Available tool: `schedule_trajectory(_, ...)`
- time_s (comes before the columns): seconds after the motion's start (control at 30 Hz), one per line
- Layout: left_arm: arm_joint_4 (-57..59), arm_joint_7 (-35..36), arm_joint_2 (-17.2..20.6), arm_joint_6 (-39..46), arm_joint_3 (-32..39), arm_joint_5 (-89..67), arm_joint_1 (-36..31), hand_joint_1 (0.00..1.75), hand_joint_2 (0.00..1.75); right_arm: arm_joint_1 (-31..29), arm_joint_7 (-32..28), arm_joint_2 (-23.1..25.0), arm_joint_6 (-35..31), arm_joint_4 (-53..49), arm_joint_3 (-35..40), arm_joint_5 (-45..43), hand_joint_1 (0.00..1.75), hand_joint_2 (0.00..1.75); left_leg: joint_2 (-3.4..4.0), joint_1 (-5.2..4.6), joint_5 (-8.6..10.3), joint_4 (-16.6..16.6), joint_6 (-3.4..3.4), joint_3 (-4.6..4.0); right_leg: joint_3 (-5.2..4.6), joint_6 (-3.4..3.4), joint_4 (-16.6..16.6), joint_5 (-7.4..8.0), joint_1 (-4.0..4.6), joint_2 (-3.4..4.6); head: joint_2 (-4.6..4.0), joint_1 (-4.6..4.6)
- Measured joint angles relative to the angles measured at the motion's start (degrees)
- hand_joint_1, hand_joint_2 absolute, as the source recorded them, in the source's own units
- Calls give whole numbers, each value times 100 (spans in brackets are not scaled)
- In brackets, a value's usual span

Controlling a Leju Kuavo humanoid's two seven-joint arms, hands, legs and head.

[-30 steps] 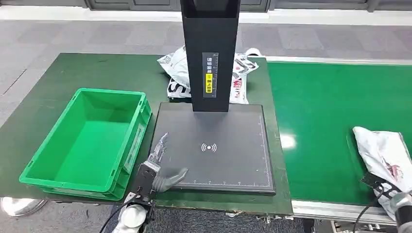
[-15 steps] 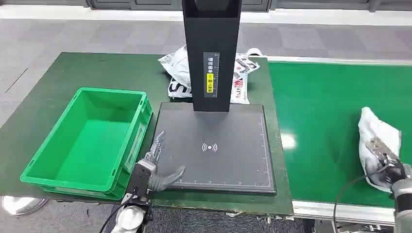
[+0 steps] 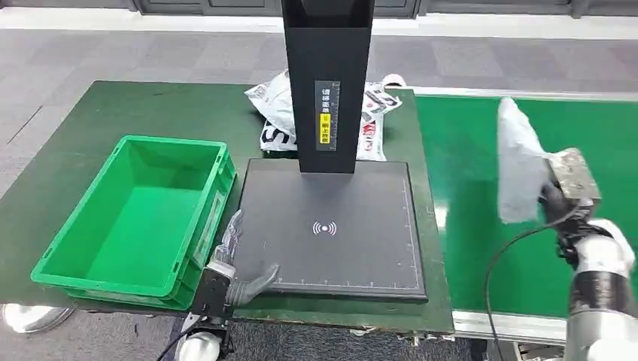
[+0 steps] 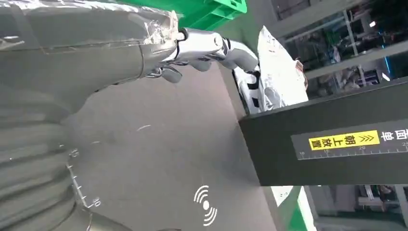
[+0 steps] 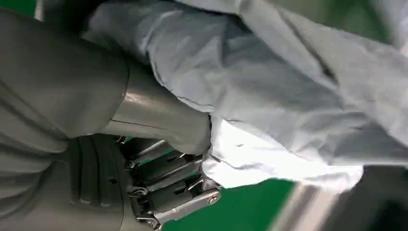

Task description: Moved the parcel from conveyor to table for the left to box.

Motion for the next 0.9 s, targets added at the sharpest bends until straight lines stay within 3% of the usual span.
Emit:
schedule_trajectory(0.3,-17,-46,-57,-44,4,-24,2,0,175,791,260,542,-295,-1416,2244,-290,175,175,-8,5,4,-1,-4,-2,-5,0,0,0,4,-5,0,2)
schedule_trajectory(0.47,-13,-44,-59,-44,0,-26,-11,0,175,790,258,635,-41,-1534,2900,-391,175,175,-3,5,6,0,-3,-6,0,1,-1,1,3,2,0,2)
schedule_trajectory(0.63,48,-35,-61,17,-52,9,-95,0,175,746,120,1048,-2,-1383,3842,-607,175,175,5,6,6,0,-4,-2,-6,0,-1,4,6,8,0,2)
schedule_trajectory(0.67,61,-33,-61,26,-59,24,-110,0,175,726,100,1118,-2,-1354,4007,-659,136,175,2,6,7,0,-5,-3,-6,0,-1,3,7,6,0,2)
schedule_trajectory(0.7,74,-33,-61,28,-61,37,-120,0,175,702,94,1183,0,-1330,4144,-730,0,175,2,7,8,0,-7,-3,-6,0,0,3,9,5,0,2)
schedule_trajectory(0.9,144,-41,-61,74,-101,120,-151,0,175,328,147,1477,-111,-921,4670,-1434,0,175,5,9,9,0,-7,-3,-5,1,-1,4,7,9,0,2)
